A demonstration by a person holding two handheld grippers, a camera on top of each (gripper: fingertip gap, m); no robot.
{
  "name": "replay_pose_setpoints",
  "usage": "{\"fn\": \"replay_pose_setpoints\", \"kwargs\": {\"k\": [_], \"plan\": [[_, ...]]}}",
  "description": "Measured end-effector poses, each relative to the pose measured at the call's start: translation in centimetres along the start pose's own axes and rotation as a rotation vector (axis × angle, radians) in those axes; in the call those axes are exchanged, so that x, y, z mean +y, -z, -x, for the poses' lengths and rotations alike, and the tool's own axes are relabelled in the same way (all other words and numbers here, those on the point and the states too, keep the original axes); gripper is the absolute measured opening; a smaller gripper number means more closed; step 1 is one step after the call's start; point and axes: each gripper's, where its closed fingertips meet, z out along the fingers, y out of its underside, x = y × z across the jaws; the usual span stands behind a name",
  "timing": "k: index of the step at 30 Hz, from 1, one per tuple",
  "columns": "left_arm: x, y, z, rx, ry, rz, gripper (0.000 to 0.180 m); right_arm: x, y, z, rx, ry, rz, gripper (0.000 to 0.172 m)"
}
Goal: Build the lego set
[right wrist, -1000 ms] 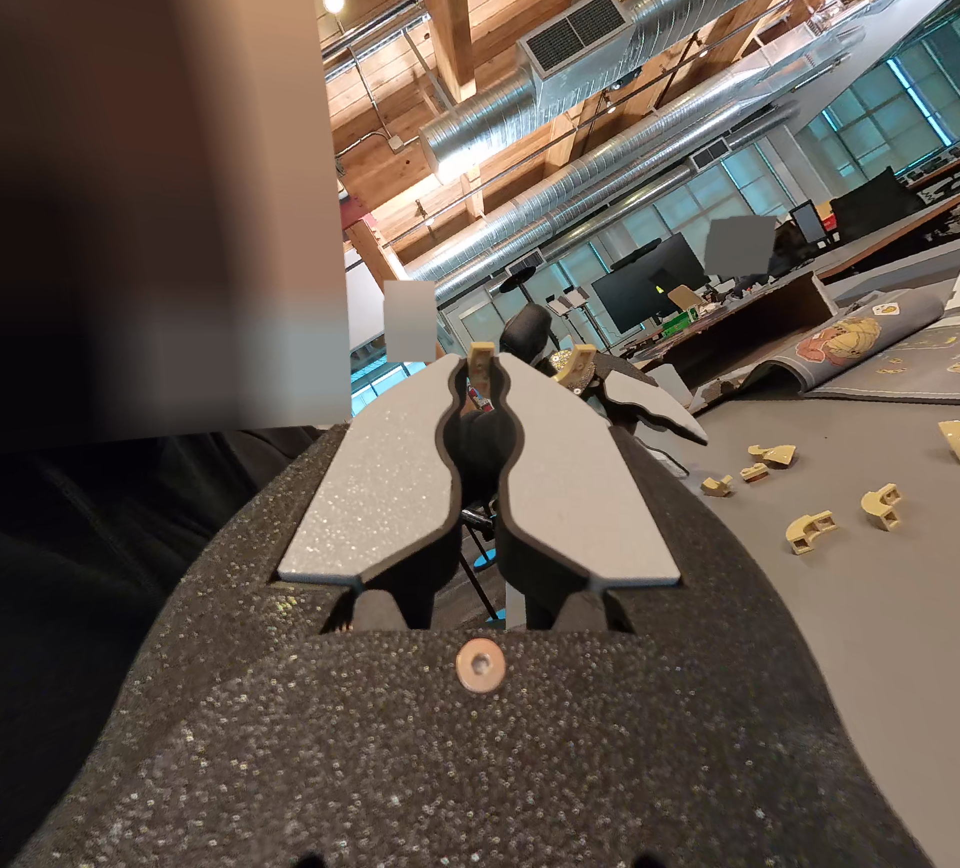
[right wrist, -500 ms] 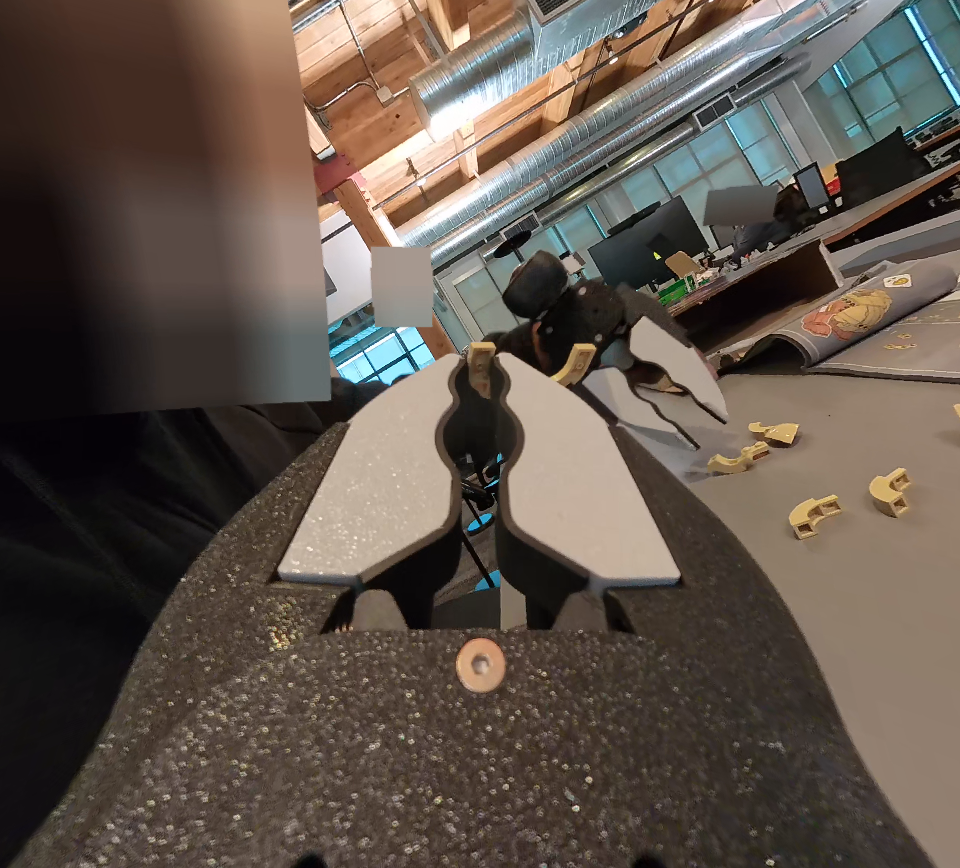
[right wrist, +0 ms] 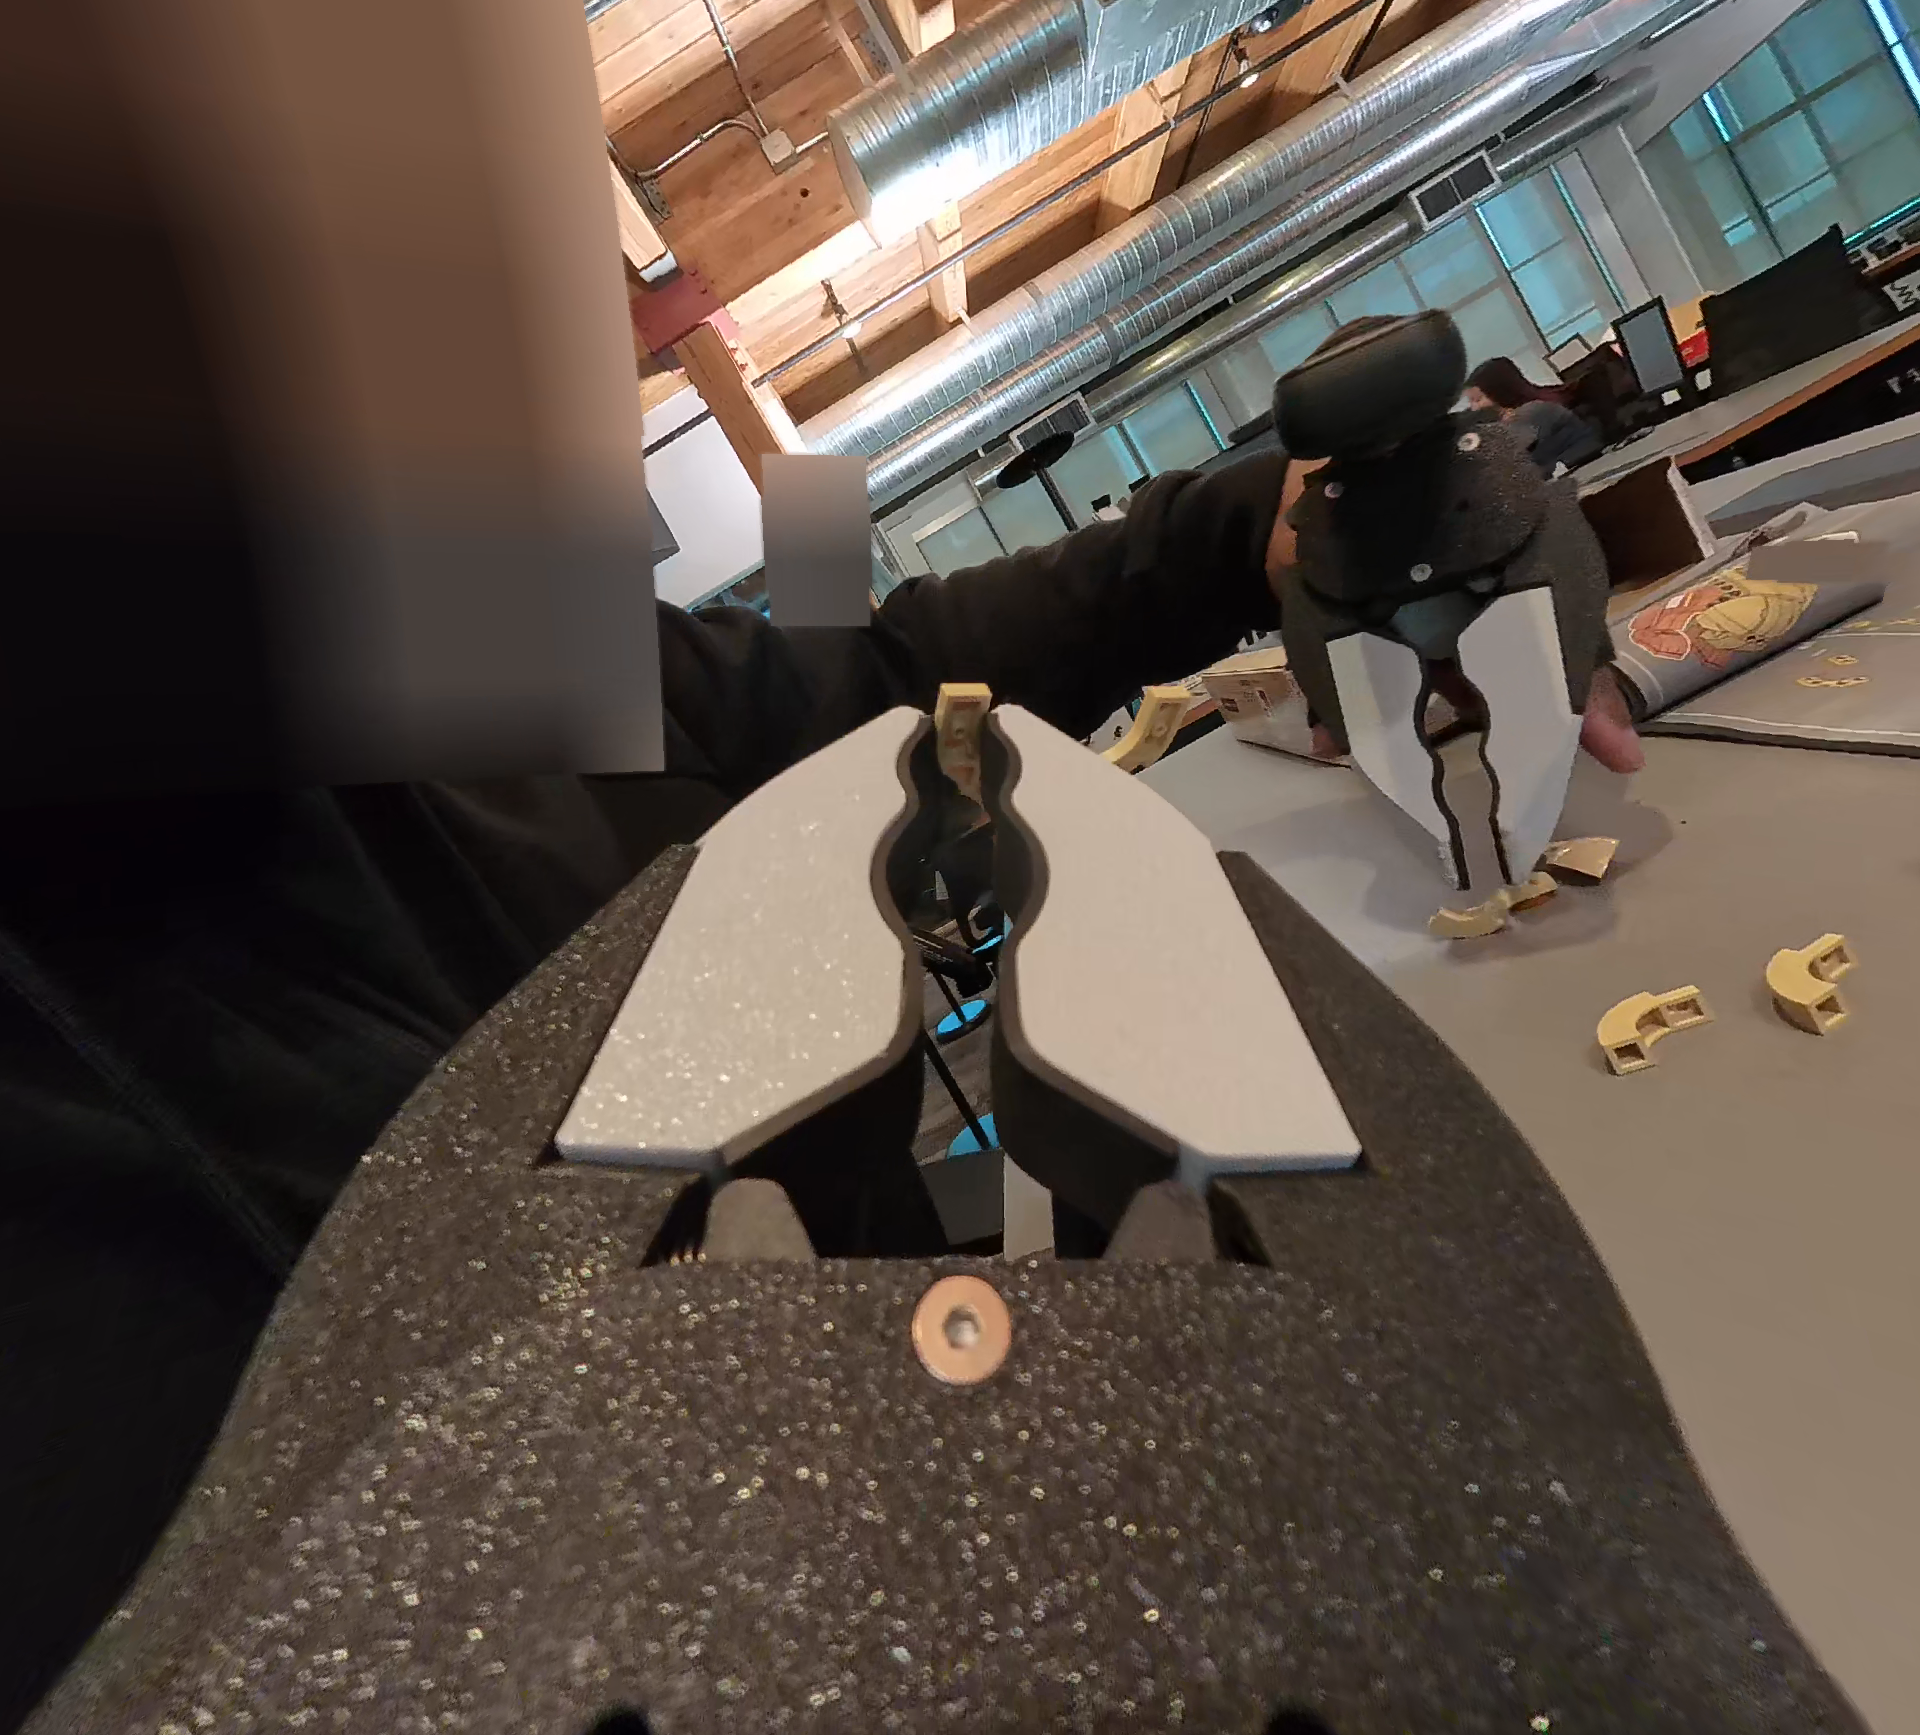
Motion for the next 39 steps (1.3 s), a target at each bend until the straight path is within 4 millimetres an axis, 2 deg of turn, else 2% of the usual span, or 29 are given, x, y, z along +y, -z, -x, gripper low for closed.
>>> {"fn": "replay_pose_setpoints", "kwargs": {"k": [12,22,24,26,28,29,31,33,36,39], "plan": [[0.4,-0.8,0.3,0.097,-0.053,0.071,0.013,0.0,0.1,0.0,0.000,0.002,-0.002,0.007],[0.8,-1.1,-1.0,0.192,-0.066,0.117,0.007,0.0,0.0,-0.1,0.007,-0.001,0.000,0.007],[0.3,-1.0,-0.9,0.104,-0.101,0.067,0.006,0.0,0.0,-0.2,0.007,-0.014,0.000,0.007],[-1.3,-0.1,-0.3,-0.086,-0.170,-0.042,0.005,-0.2,0.1,-0.3,-0.005,-0.047,-0.005,0.007],[-4.8,2.4,0.1,-0.343,-0.227,-0.265,0.005,-0.5,0.2,-0.4,-0.039,-0.120,-0.025,0.007],[-6.9,4.3,0.1,-0.492,-0.249,-0.405,0.005,-0.8,0.3,-0.5,-0.068,-0.178,-0.047,0.007],[-10.8,8.4,-1.0,-0.751,-0.263,-0.720,0.005,-1.1,0.4,-0.5,-0.141,-0.312,-0.095,0.008],[-13.6,10.8,-3.2,-0.926,-0.297,-0.971,0.005,-0.7,-0.1,-0.2,-0.207,-0.423,-0.103,0.008],[-16.2,10.1,-5.6,-1.041,-0.385,-1.101,0.005,0.2,-0.9,1.2,-0.330,-0.538,-0.094,0.008],[-17.6,8.4,-7.1,-1.091,-0.490,-1.082,0.005,0.8,-0.9,2.3,-0.425,-0.613,-0.095,0.008]]}}
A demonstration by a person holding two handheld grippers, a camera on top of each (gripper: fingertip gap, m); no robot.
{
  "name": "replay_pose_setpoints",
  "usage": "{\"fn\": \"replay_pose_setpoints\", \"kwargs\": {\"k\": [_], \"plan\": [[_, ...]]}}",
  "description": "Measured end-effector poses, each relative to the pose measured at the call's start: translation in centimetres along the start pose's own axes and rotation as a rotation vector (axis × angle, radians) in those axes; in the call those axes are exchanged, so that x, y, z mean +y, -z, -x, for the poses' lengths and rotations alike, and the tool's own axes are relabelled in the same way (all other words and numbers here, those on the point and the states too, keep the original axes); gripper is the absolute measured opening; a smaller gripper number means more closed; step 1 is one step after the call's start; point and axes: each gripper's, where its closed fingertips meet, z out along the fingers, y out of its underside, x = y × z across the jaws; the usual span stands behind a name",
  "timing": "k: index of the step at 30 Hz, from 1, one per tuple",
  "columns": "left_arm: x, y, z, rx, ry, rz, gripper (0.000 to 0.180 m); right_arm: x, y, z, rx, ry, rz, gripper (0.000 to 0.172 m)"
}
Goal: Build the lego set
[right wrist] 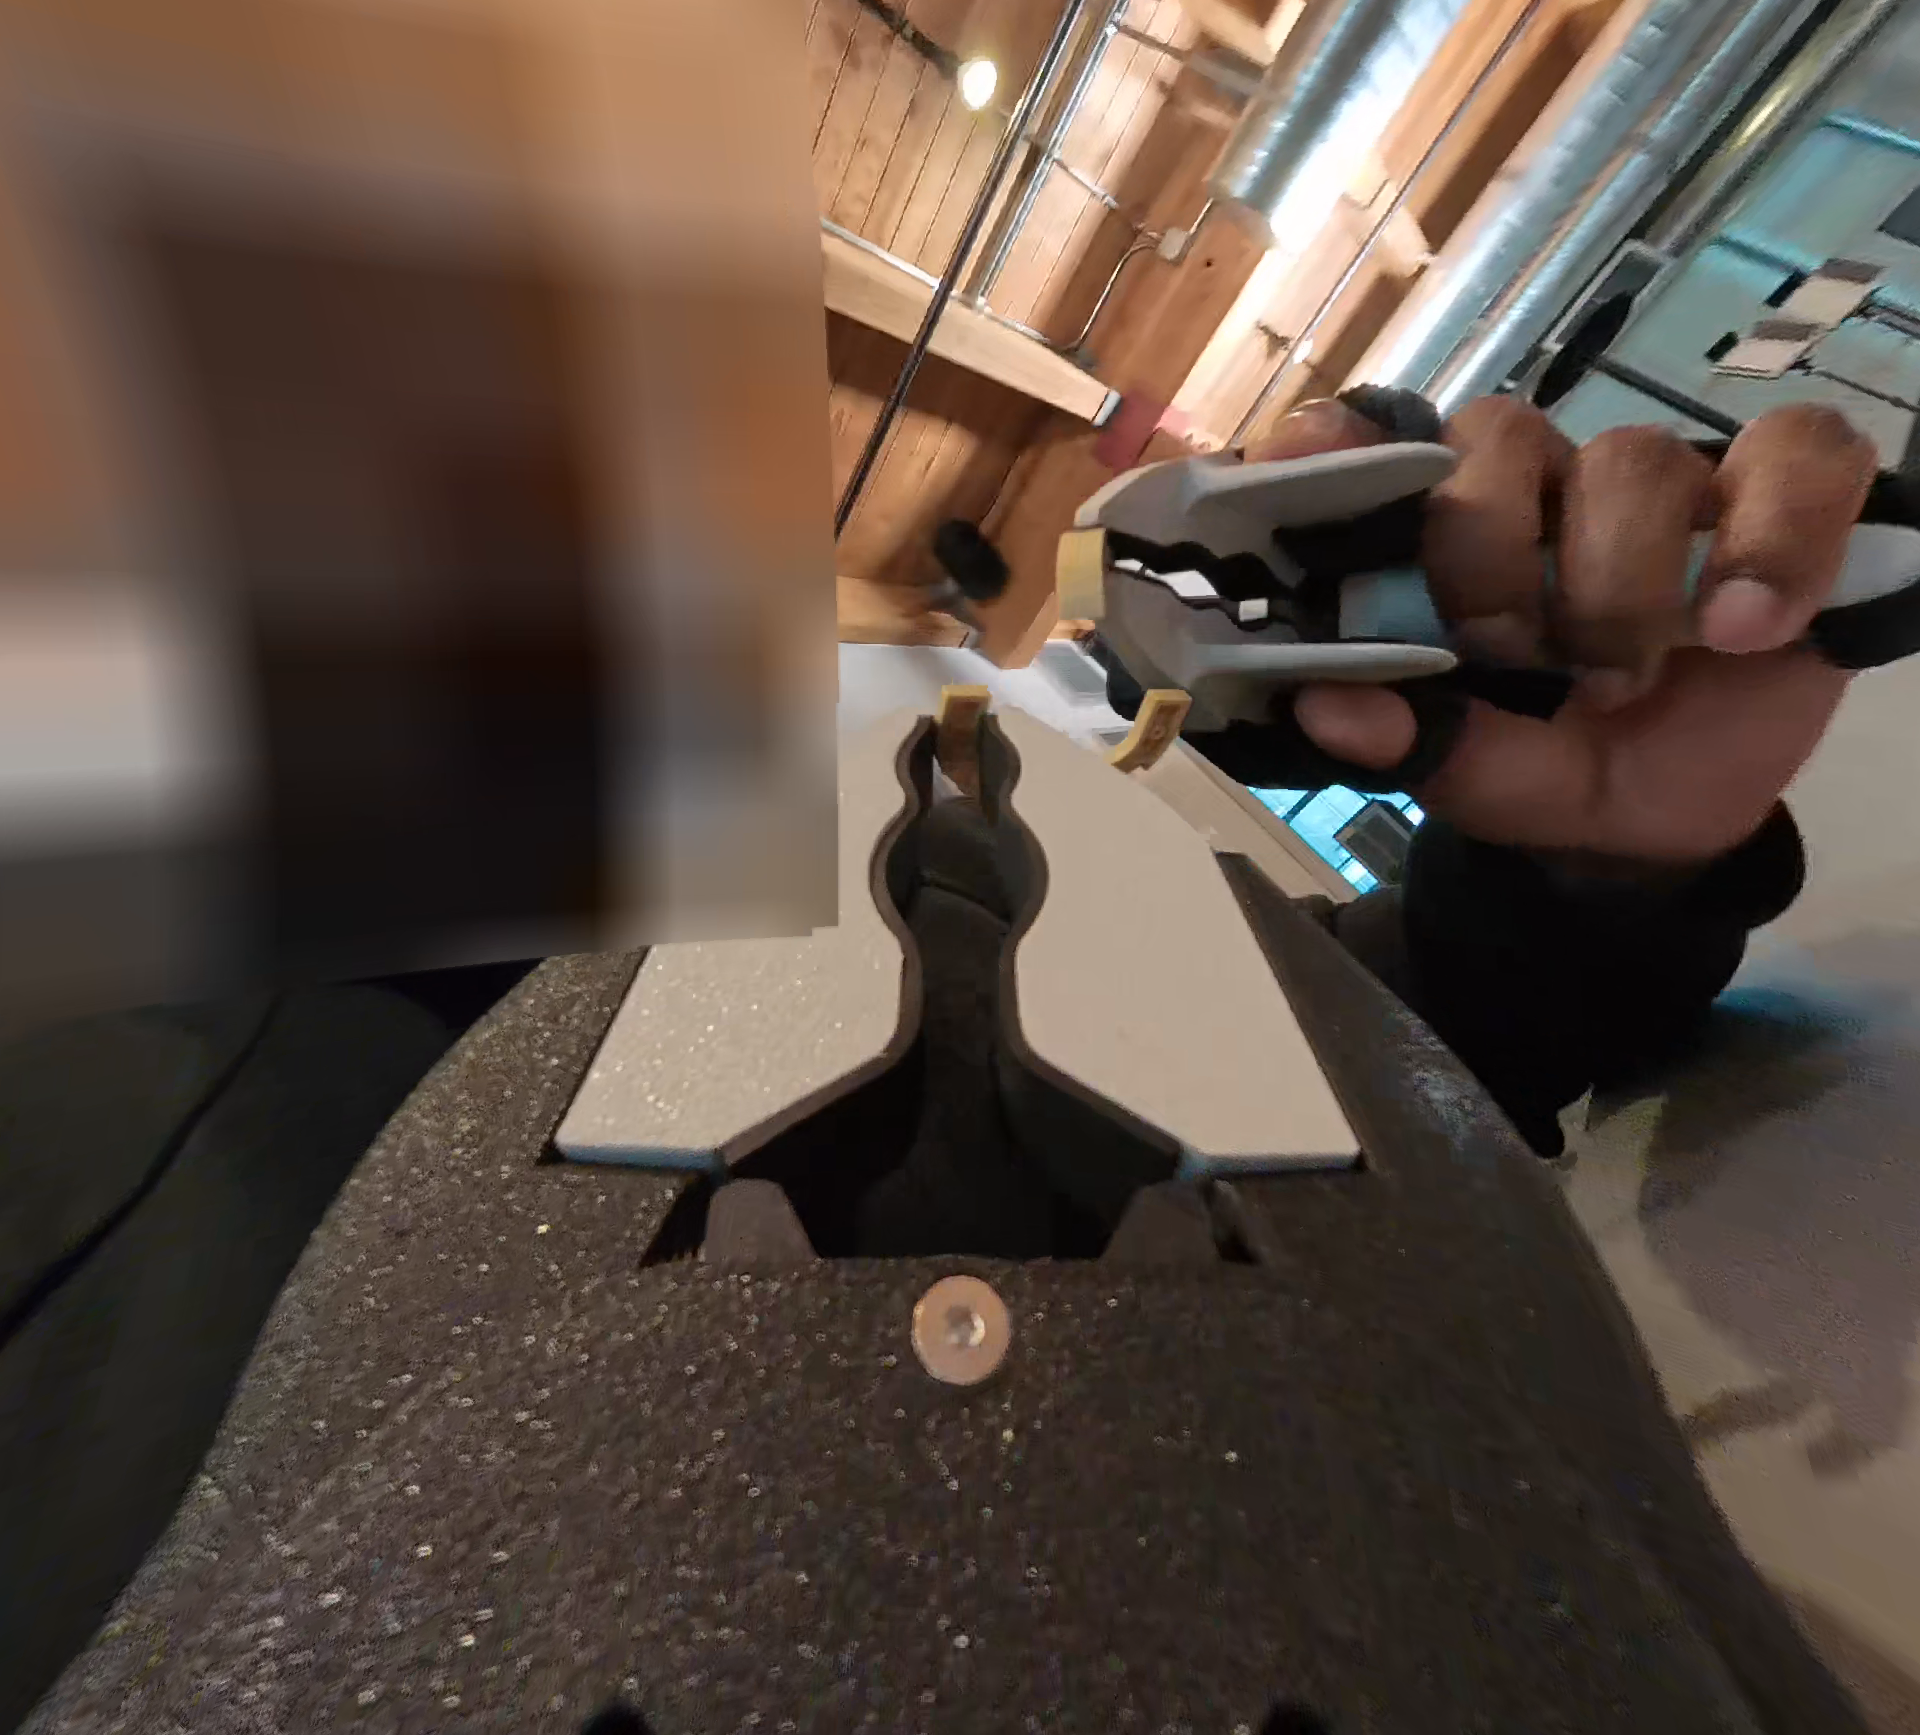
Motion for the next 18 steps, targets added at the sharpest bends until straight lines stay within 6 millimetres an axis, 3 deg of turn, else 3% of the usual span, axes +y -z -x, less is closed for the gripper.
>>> {"fn": "replay_pose_setpoints", "kwargs": {"k": [9,18], "plan": [[-2.6,-0.8,-2.3,0.055,-0.317,-0.059,0.005,1.4,-0.4,0.0,-0.003,-0.012,0.033,0.008],[-2.9,-0.9,-3.3,0.110,-0.627,-0.097,0.005,1.7,-0.5,0.0,-0.010,-0.030,0.052,0.008]]}}
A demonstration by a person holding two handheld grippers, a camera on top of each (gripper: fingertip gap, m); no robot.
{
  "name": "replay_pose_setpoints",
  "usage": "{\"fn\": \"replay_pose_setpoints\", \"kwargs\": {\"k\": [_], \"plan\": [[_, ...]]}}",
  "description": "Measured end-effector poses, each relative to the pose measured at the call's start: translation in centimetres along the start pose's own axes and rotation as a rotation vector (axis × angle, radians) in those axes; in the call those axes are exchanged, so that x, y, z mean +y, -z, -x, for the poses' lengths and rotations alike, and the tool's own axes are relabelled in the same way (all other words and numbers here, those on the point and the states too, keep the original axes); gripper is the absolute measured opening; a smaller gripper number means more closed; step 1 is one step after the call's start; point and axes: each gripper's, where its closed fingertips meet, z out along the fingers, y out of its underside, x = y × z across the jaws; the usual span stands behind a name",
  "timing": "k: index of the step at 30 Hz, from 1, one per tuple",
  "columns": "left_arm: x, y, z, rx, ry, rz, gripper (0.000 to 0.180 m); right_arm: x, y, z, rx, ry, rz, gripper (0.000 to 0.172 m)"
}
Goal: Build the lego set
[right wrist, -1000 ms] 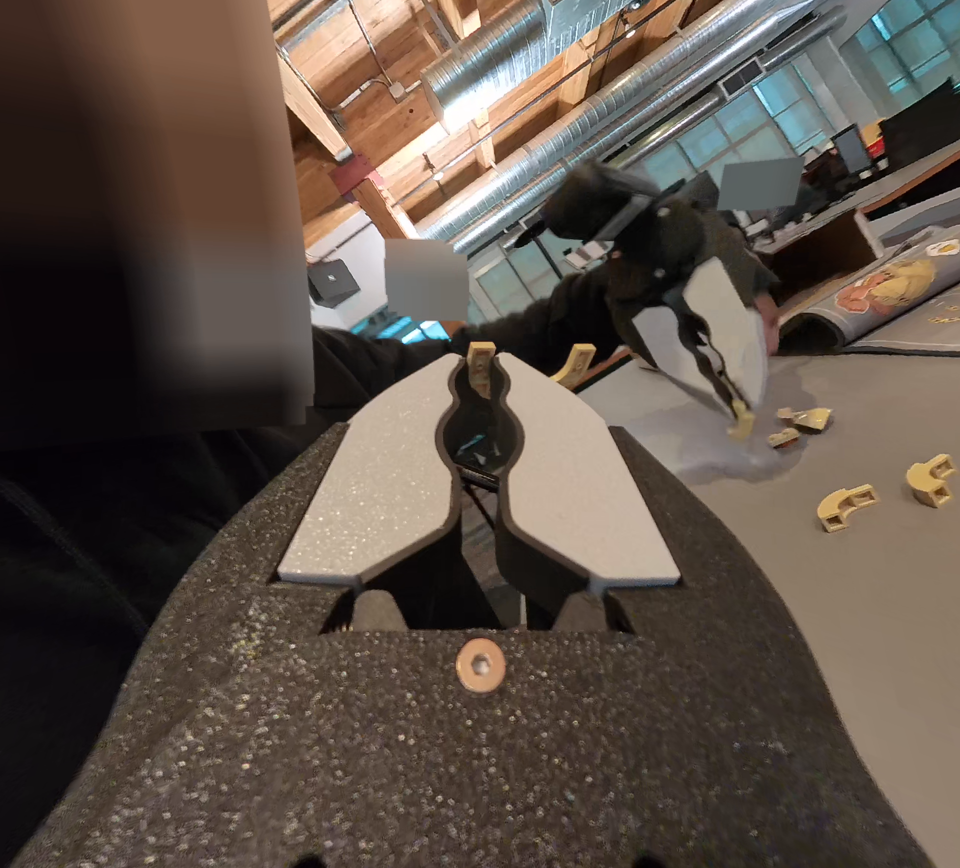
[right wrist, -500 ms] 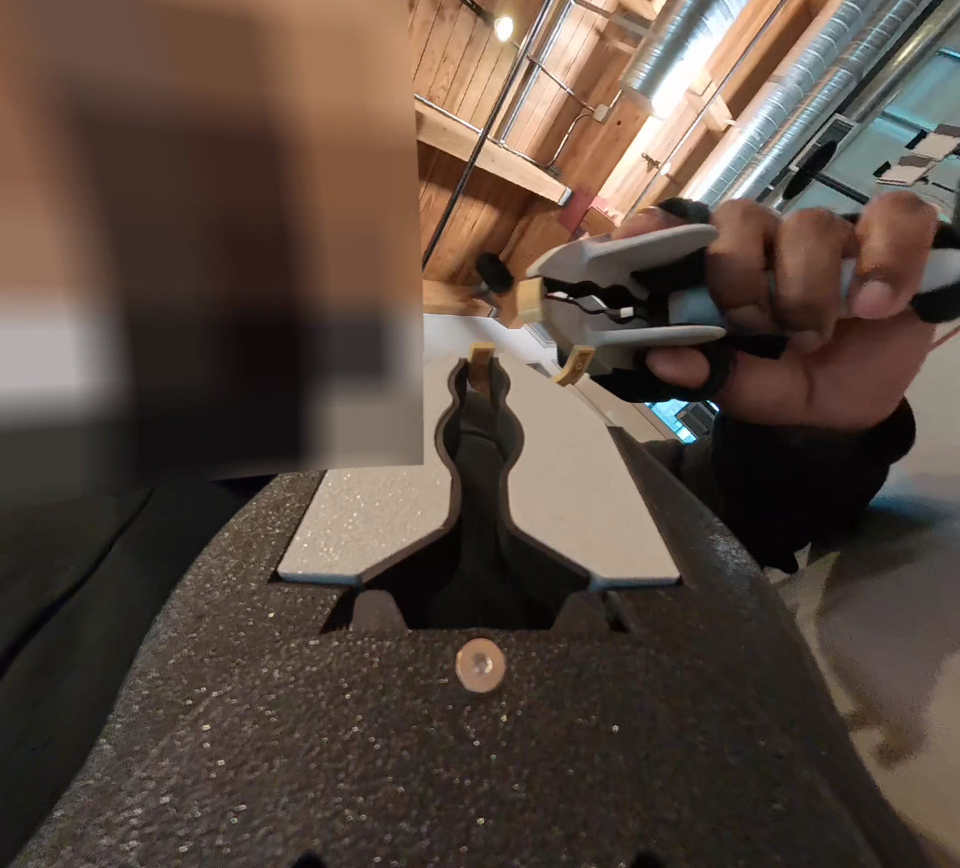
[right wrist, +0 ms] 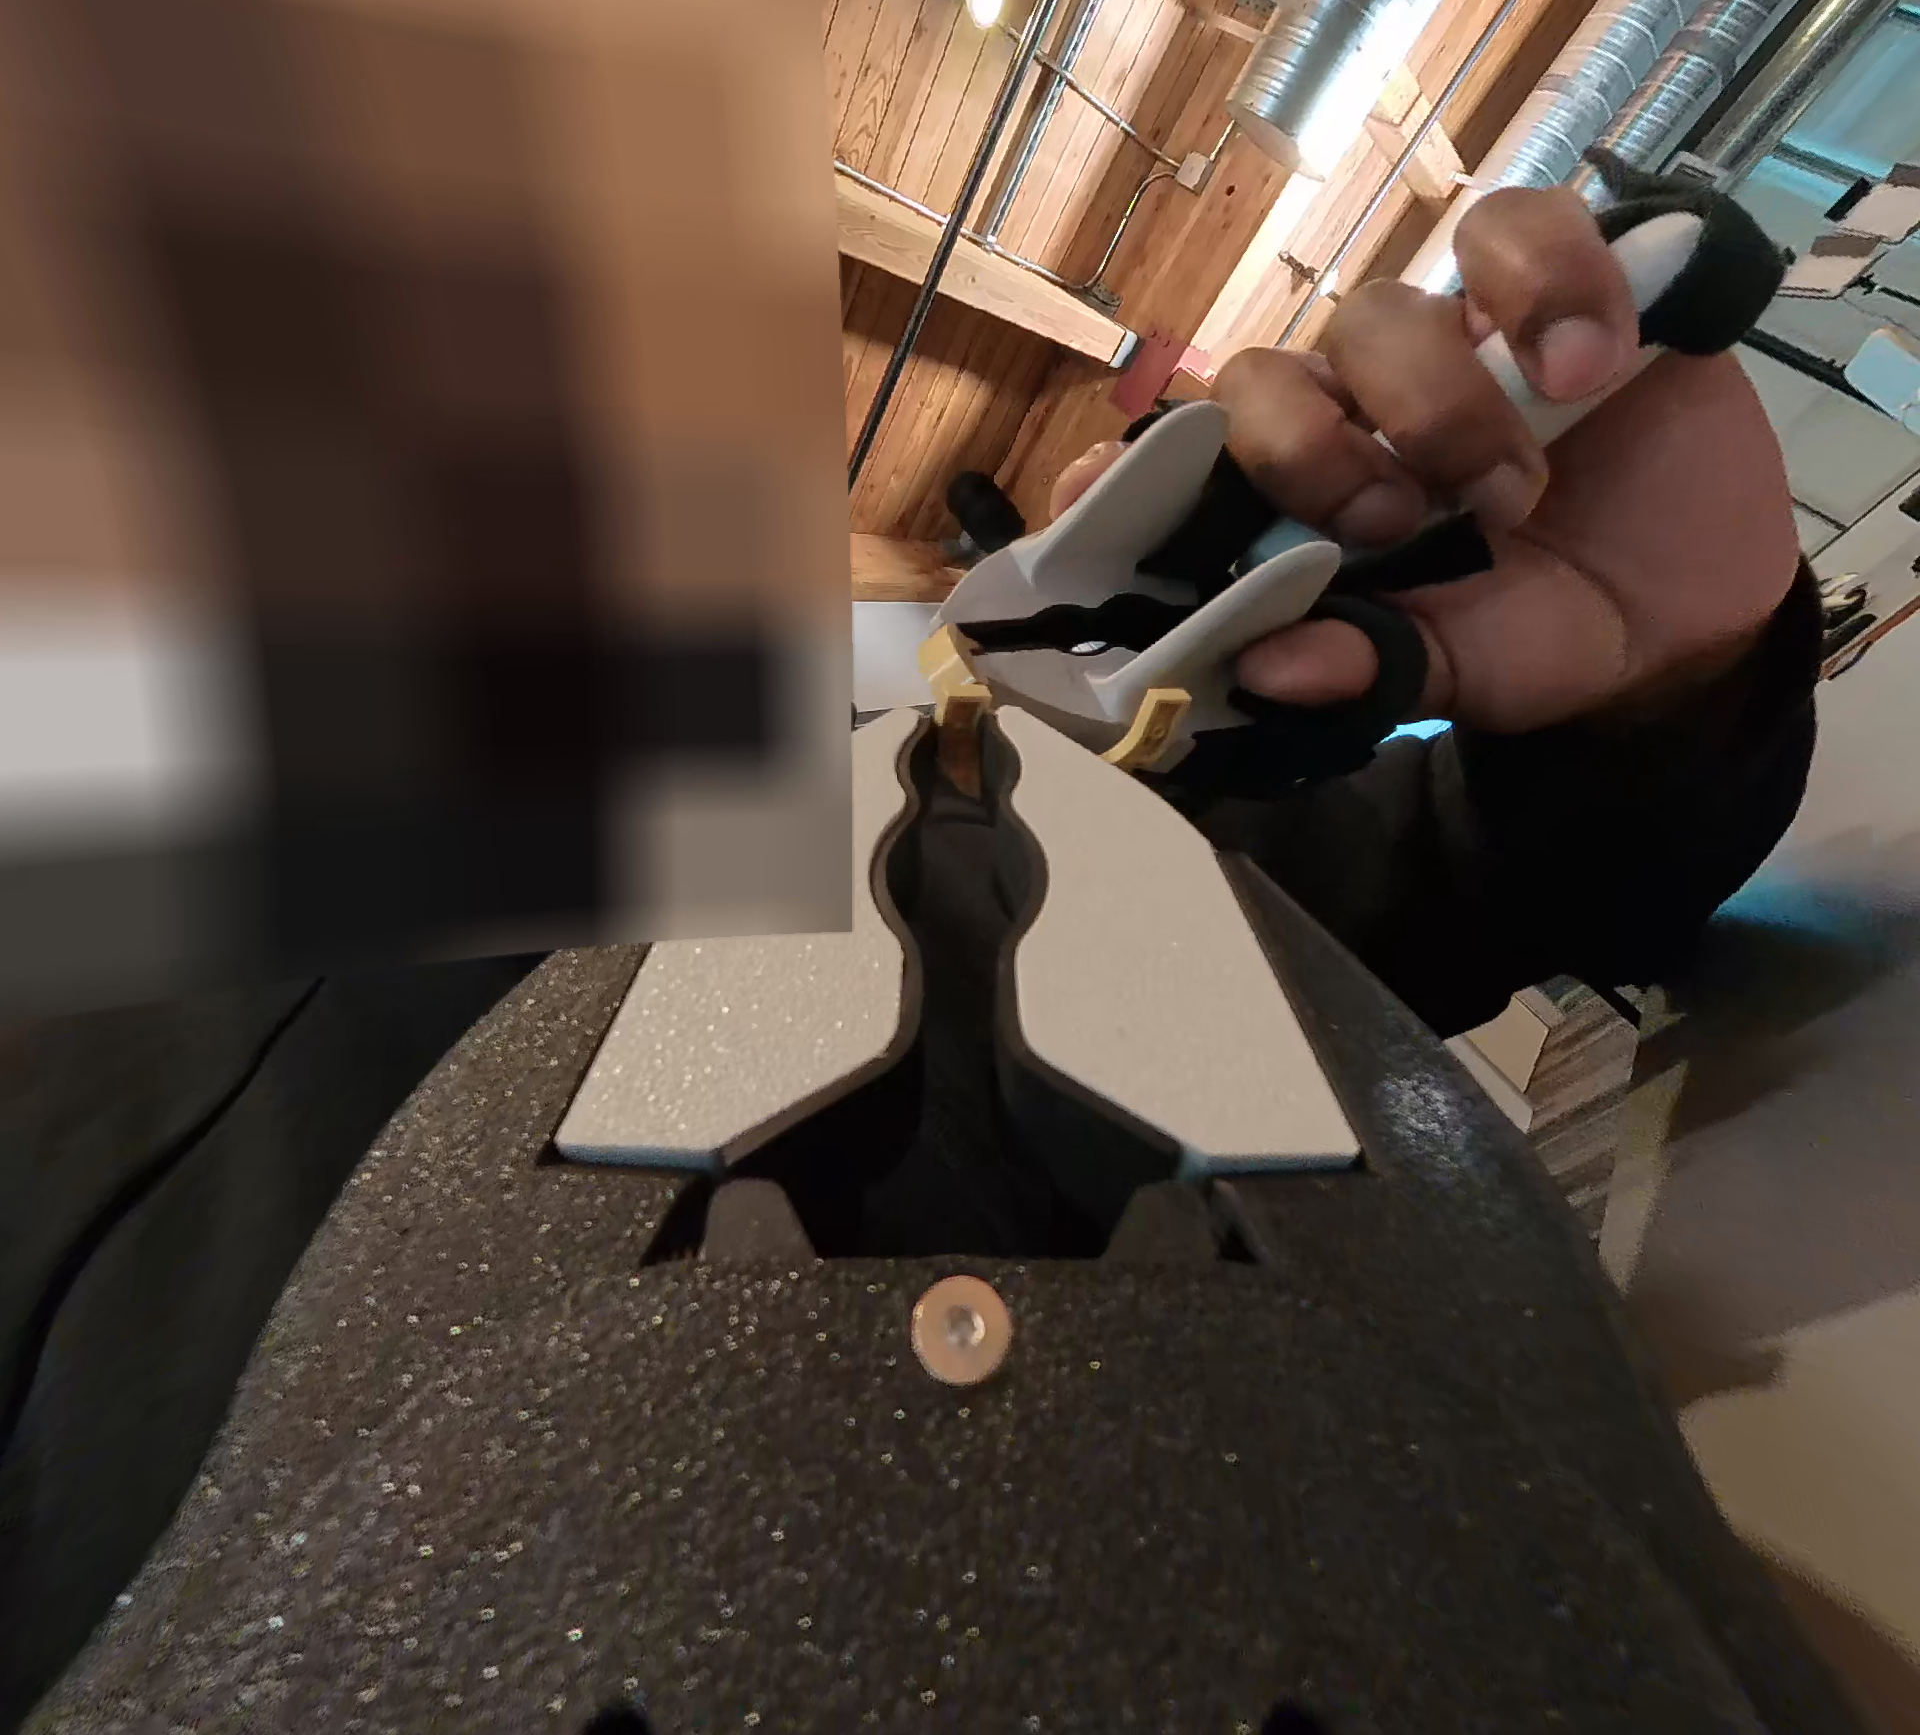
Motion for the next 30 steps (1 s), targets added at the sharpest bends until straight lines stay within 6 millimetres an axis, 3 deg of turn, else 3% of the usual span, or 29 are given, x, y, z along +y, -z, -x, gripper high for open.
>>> {"fn": "replay_pose_setpoints", "kwargs": {"k": [11,30], "plan": [[-0.6,0.0,-0.1,-0.031,-0.139,-0.098,0.005,0.5,-0.1,0.4,-0.035,-0.010,0.030,0.008],[-0.6,1.0,-0.9,0.071,-0.063,-0.237,0.004,1.1,-0.5,-0.7,0.004,-0.059,0.058,0.008]]}}
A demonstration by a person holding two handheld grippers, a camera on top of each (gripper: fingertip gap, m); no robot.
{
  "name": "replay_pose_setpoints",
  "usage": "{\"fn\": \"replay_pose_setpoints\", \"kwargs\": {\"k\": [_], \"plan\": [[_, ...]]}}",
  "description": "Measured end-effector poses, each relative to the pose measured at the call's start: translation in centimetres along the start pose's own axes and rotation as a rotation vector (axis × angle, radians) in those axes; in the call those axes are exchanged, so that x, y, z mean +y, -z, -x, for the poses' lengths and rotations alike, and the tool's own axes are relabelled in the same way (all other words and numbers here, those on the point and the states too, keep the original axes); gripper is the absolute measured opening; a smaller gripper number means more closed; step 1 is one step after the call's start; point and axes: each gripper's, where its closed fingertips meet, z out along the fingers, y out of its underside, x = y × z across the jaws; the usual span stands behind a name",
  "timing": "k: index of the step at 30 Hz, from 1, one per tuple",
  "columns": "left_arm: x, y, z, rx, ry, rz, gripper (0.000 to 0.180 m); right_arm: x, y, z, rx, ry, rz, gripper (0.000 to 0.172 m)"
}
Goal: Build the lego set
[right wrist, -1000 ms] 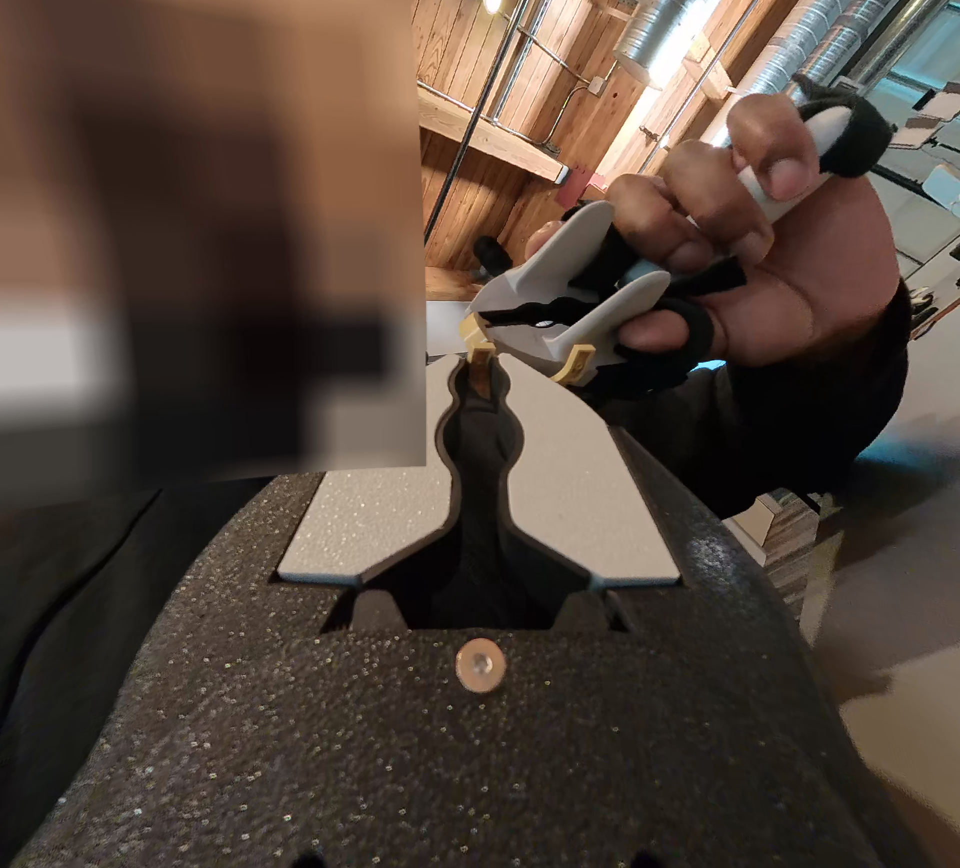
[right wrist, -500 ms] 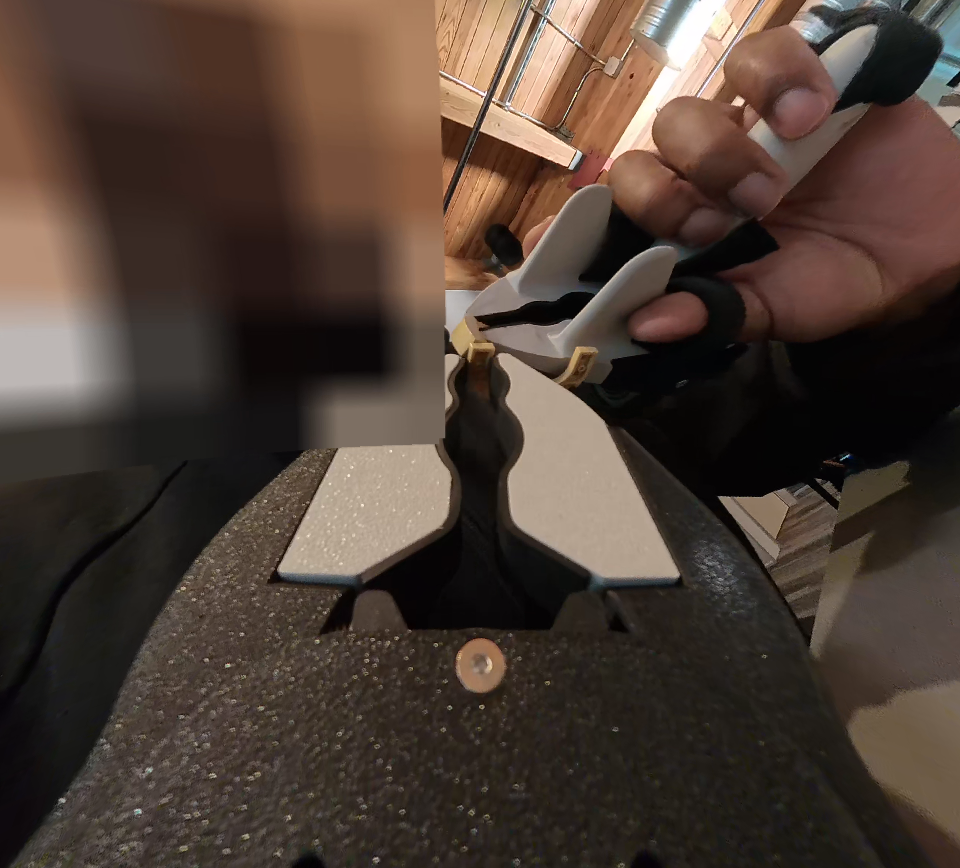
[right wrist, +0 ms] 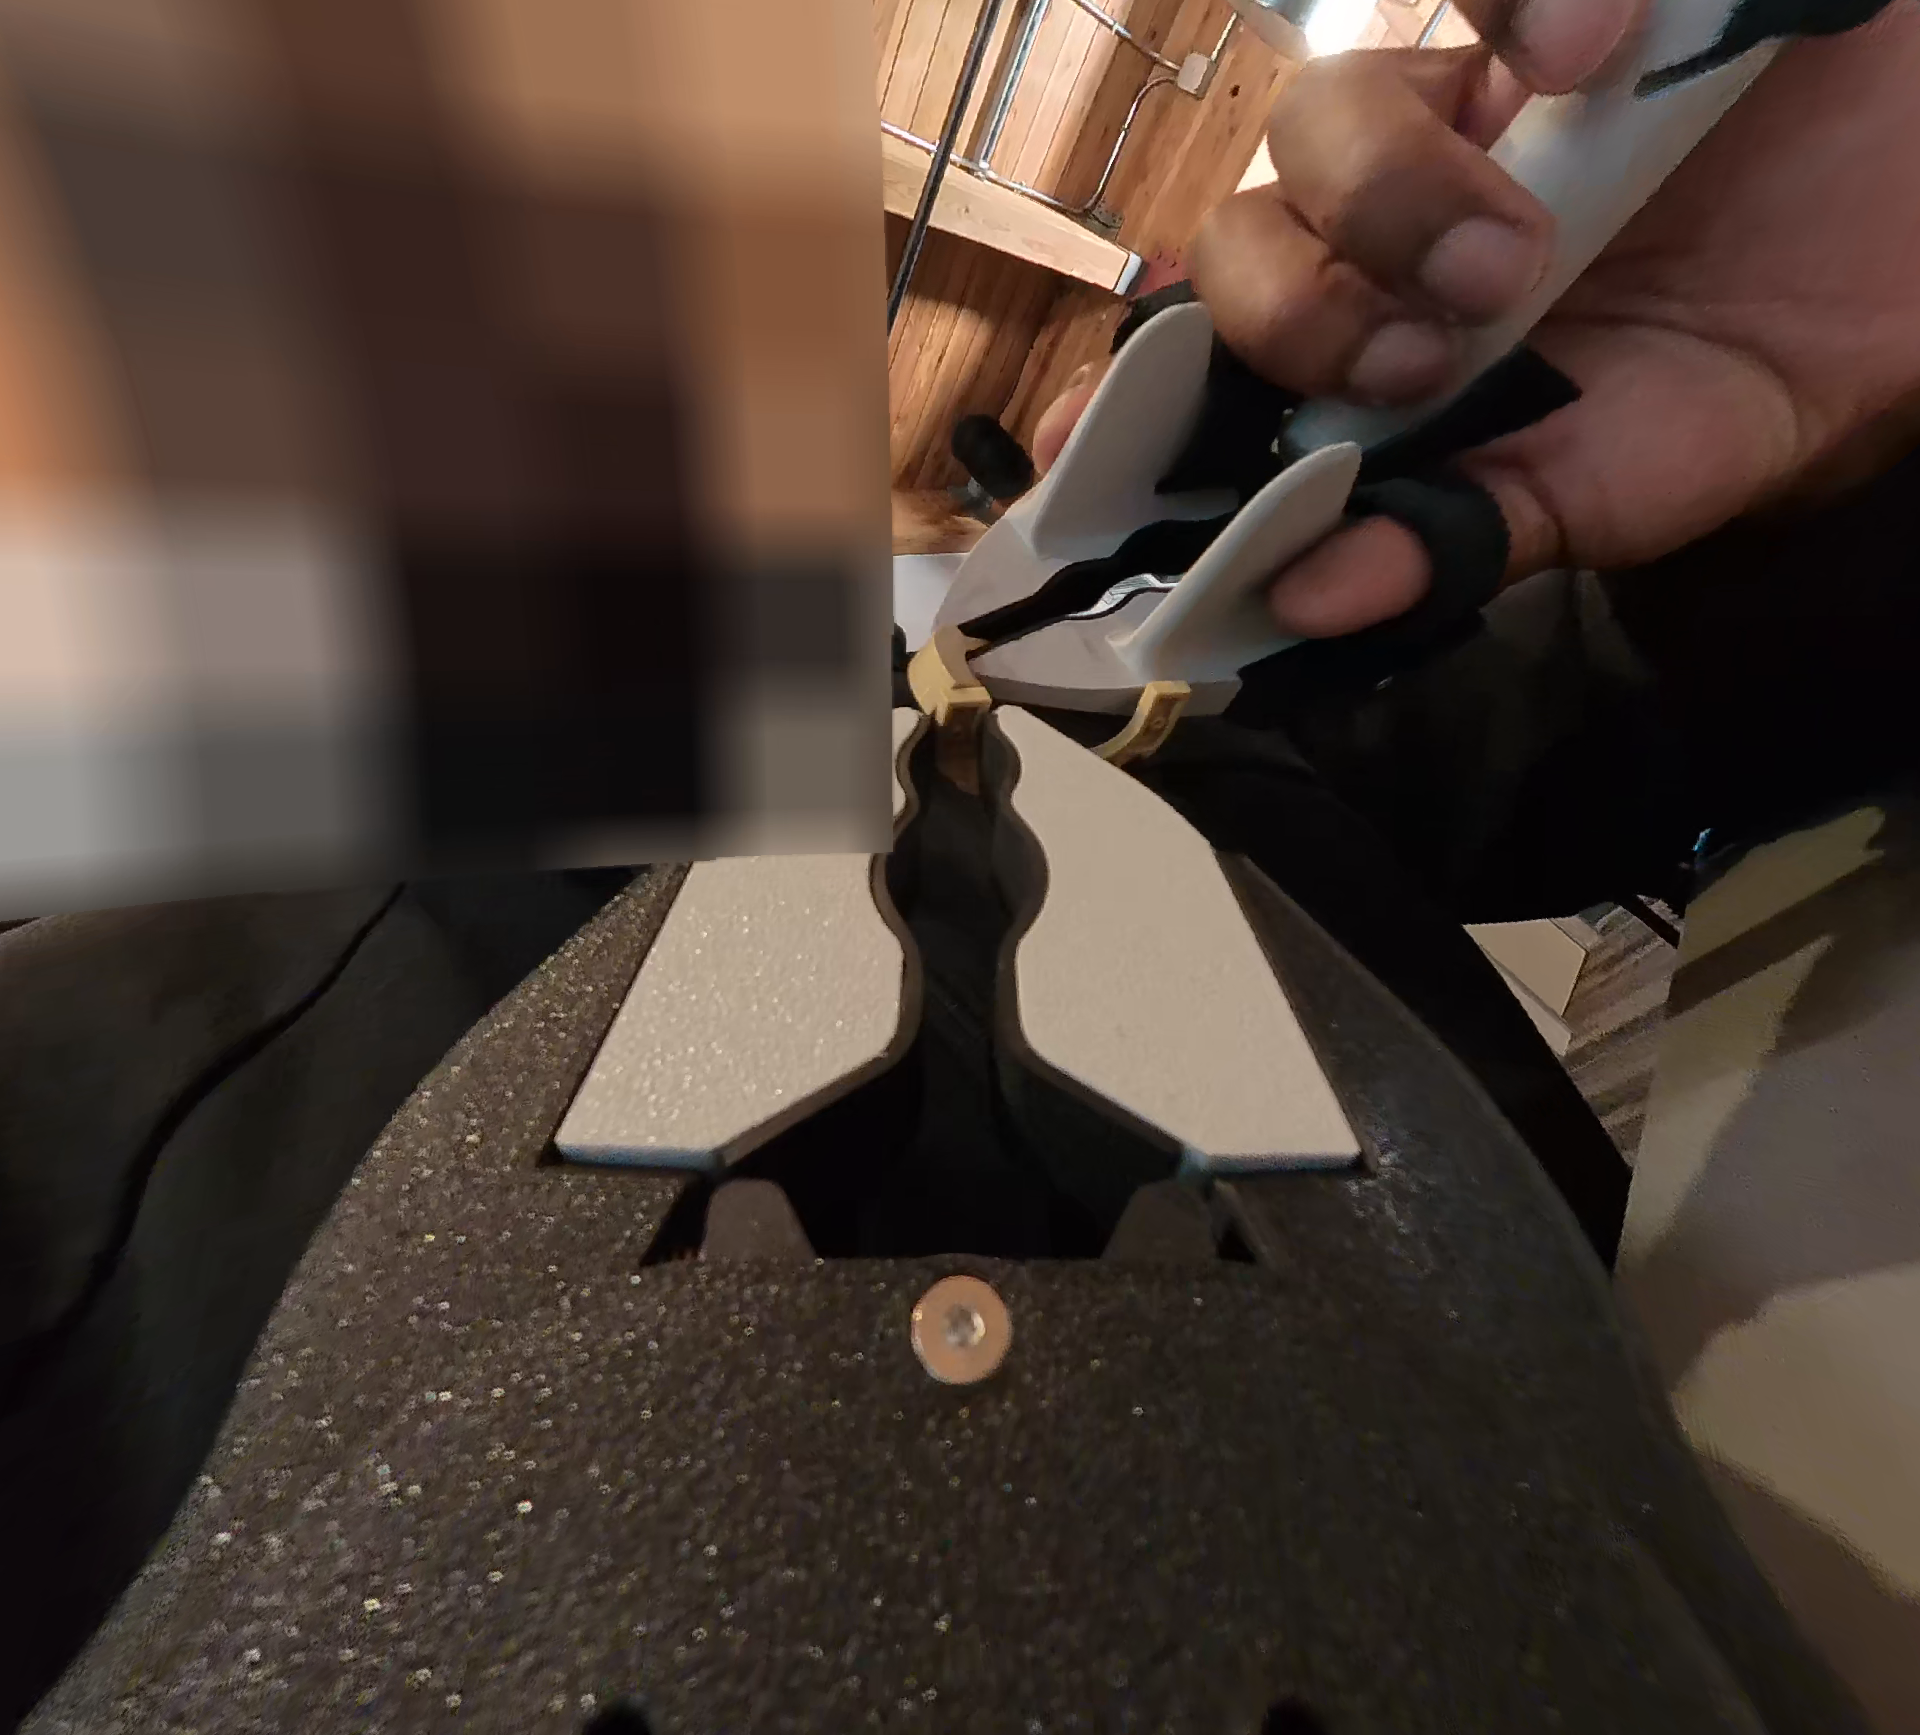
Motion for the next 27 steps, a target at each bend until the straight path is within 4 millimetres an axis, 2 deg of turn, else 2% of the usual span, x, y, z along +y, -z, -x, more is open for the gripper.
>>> {"fn": "replay_pose_setpoints", "kwargs": {"k": [13,20,27], "plan": [[-0.2,-0.3,-0.4,-0.024,-0.062,0.017,0.005,0.3,0.4,0.2,0.072,0.020,0.090,0.008],[1.0,0.0,0.1,-0.067,0.019,0.052,0.005,-1.0,0.3,-0.3,0.071,0.041,0.018,0.008],[1.5,0.2,0.2,-0.057,0.087,0.048,0.005,-1.5,0.3,-0.2,0.063,0.052,-0.015,0.008]]}}
